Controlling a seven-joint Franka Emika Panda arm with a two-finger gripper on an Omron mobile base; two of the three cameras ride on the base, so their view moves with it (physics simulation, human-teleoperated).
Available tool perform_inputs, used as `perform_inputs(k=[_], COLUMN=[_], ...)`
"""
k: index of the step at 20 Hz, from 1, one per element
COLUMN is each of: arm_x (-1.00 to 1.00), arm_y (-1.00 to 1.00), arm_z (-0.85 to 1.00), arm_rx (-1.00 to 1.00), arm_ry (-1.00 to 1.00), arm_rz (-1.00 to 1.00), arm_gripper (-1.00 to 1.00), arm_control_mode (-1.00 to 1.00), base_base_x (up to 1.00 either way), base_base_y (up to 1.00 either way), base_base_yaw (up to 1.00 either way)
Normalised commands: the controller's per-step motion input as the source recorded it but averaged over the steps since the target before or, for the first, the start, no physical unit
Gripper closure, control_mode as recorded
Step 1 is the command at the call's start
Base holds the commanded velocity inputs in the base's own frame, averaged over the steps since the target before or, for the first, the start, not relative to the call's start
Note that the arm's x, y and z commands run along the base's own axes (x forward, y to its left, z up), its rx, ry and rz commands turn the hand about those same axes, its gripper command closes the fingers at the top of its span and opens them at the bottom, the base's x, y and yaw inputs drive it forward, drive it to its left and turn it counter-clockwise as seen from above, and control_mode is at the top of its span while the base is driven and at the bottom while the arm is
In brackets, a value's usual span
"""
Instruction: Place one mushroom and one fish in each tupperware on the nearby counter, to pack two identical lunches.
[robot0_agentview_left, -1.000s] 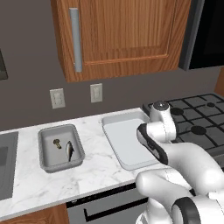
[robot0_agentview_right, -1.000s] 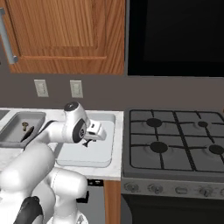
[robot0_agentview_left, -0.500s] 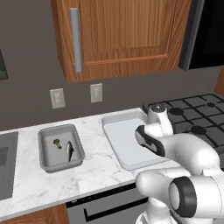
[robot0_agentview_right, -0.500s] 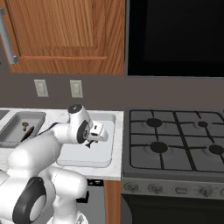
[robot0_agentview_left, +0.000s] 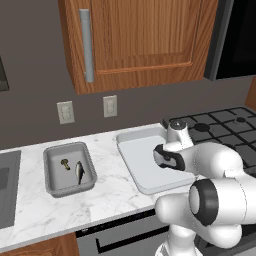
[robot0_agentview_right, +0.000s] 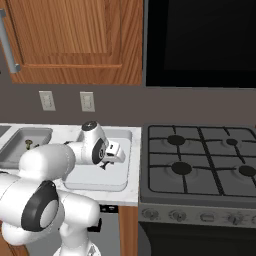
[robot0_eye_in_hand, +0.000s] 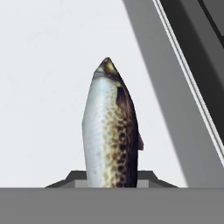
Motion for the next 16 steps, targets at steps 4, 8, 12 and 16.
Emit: perform_inputs(k=[4,8,12,16], arm_x=[0.11,0.12,0.15,0.1], arm_y=[-0.09,-0.03,0.0,0.0], arm_z=[-0.17,-0.16,-0.14,-0.02], arm_rx=[0.0,0.0,0.0,0.0], arm_ry=[0.01,0.01,0.02,0.04], arm_rz=[0.0,0.0,0.0,0.0], arm_gripper=[1.0,1.0,1.0,-1.0], arm_control_mode=[-1.0,-1.0,-1.0,-1.0], base_base_x=[0.0,0.0,0.0,0.0], base_base_y=[0.0,0.0,0.0,0.0], base_base_yaw=[0.0,0.0,0.0,0.0])
